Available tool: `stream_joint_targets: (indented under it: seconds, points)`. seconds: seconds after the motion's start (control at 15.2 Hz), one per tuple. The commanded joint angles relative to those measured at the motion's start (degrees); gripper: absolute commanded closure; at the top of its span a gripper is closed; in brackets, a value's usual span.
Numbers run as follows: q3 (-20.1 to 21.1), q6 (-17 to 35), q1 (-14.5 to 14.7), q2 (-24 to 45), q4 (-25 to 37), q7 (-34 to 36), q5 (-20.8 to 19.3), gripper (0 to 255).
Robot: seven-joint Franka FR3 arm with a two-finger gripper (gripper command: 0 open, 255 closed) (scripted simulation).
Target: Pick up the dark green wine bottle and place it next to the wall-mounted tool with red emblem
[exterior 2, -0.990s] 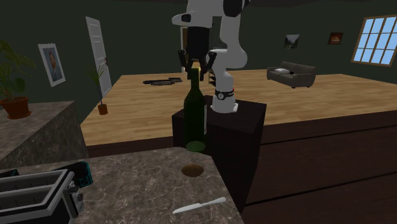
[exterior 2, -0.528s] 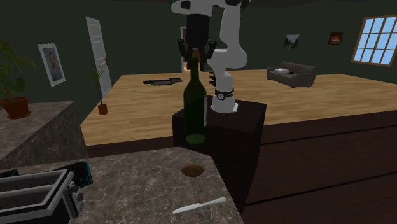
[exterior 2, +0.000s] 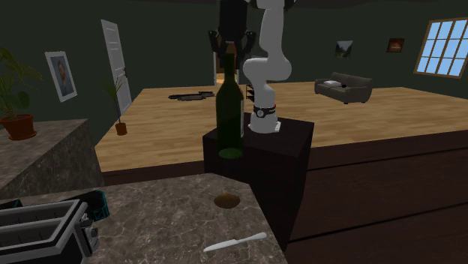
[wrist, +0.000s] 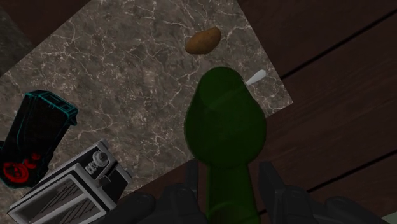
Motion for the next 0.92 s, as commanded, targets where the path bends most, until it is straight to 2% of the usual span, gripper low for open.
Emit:
stream_joint_targets:
  seconds: [0.0,0.86]
  points:
    - [0.0,-1.7,0.0,0.0,1.7,0.0,0.0,255]
    - [0.0,-11.7,-0.1,1.2,12.9,-0.2,-0.1,255]
